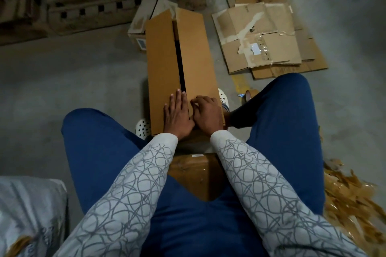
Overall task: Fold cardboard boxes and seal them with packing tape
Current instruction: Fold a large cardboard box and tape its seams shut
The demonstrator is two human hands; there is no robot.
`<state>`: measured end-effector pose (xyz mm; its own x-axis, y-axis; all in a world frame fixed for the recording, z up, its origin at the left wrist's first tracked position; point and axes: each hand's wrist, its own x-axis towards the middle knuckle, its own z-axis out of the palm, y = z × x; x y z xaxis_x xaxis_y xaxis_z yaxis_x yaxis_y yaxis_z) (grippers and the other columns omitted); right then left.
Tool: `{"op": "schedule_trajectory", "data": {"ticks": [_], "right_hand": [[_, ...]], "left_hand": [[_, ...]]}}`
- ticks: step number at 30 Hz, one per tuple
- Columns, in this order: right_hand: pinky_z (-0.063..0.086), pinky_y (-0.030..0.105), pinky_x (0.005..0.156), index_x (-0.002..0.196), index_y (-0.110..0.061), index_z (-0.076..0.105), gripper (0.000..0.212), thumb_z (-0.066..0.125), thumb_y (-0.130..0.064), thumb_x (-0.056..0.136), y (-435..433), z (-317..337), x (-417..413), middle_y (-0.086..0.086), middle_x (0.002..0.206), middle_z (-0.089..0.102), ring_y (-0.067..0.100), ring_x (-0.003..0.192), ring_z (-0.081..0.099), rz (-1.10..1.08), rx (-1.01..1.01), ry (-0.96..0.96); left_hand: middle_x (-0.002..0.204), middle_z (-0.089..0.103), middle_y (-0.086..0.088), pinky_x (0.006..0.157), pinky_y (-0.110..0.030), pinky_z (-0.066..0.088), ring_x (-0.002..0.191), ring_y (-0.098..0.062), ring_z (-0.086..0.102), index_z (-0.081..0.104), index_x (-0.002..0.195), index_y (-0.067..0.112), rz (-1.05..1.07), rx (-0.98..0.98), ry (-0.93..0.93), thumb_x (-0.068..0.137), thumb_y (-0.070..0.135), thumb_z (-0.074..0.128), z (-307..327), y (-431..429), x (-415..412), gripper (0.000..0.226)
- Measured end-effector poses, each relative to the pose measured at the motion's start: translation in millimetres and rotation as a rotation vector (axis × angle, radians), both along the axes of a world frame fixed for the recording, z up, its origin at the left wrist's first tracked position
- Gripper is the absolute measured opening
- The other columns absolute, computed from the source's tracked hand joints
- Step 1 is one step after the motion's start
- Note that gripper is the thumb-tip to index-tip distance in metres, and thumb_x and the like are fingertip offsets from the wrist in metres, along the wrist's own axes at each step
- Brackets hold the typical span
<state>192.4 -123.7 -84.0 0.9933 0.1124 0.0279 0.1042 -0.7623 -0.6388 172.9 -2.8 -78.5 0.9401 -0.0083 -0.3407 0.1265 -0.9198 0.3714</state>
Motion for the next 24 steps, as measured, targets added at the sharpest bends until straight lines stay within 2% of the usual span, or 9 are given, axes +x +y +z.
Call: {"op": "schedule_trajectory", "data": {"ticks": [4, 9, 13, 16, 20, 24], "right_hand": [[0.049, 0.041, 0.089, 0.109, -0.016, 0.075, 0.021, 0.063, -0.016, 0.091, -2, -3, 0, 0.007, 0.117, 0.070, 0.030, 0.109, 0.055, -0.091, 0.058, -0.007], [0.046, 0.044, 0.096, 0.110, -0.019, 0.074, 0.023, 0.062, -0.015, 0.091, -22, -9, 8, 0.005, 0.120, 0.068, 0.028, 0.116, 0.053, -0.252, 0.130, 0.065], [0.042, 0.037, 0.100, 0.111, -0.015, 0.073, 0.027, 0.058, -0.004, 0.091, -39, -9, 21, 0.010, 0.120, 0.066, 0.028, 0.119, 0.052, -0.430, 0.225, 0.081], [0.041, 0.030, 0.098, 0.113, -0.015, 0.074, 0.027, 0.059, -0.007, 0.092, -54, -23, 38, 0.009, 0.122, 0.065, 0.025, 0.118, 0.054, -0.549, 0.266, 0.151], [0.048, 0.033, 0.094, 0.112, -0.020, 0.074, 0.027, 0.060, -0.014, 0.089, -76, -56, 62, 0.005, 0.119, 0.066, 0.022, 0.112, 0.058, -0.702, 0.289, 0.245], [0.048, 0.039, 0.098, 0.114, -0.019, 0.071, 0.030, 0.059, -0.010, 0.088, -92, -101, 100, 0.006, 0.120, 0.067, 0.025, 0.112, 0.060, -0.856, 0.323, 0.305]], "left_hand": [[0.166, -0.028, -0.008, 0.126, -0.051, -0.008, 0.153, -0.029, -0.024, -0.019, 0.159, 0.014, -0.044, 0.034, -0.002, 0.105, 0.043, 0.038, -8, -2, 0, 0.084], [0.164, -0.030, -0.011, 0.124, -0.053, -0.011, 0.152, -0.031, -0.027, -0.017, 0.160, 0.017, -0.066, 0.088, -0.063, 0.107, 0.050, 0.026, -16, -11, 17, 0.076], [0.165, -0.026, -0.016, 0.124, -0.053, -0.012, 0.152, -0.033, -0.027, -0.006, 0.162, 0.014, -0.174, 0.143, -0.180, 0.105, 0.050, 0.030, -19, -18, 50, 0.077], [0.168, -0.019, -0.015, 0.123, -0.058, -0.006, 0.153, -0.031, -0.023, 0.002, 0.163, 0.018, -0.350, 0.213, -0.264, 0.104, 0.052, 0.029, -28, -22, 81, 0.073], [0.171, -0.001, -0.010, 0.123, -0.058, 0.000, 0.157, -0.029, -0.011, 0.006, 0.163, 0.025, -0.547, 0.247, -0.295, 0.106, 0.049, 0.023, -42, -39, 133, 0.064], [0.171, 0.008, -0.007, 0.125, -0.054, 0.003, 0.157, -0.028, 0.001, 0.005, 0.163, 0.027, -0.664, 0.156, -0.278, 0.105, 0.043, 0.039, -68, -77, 195, 0.069]]}}
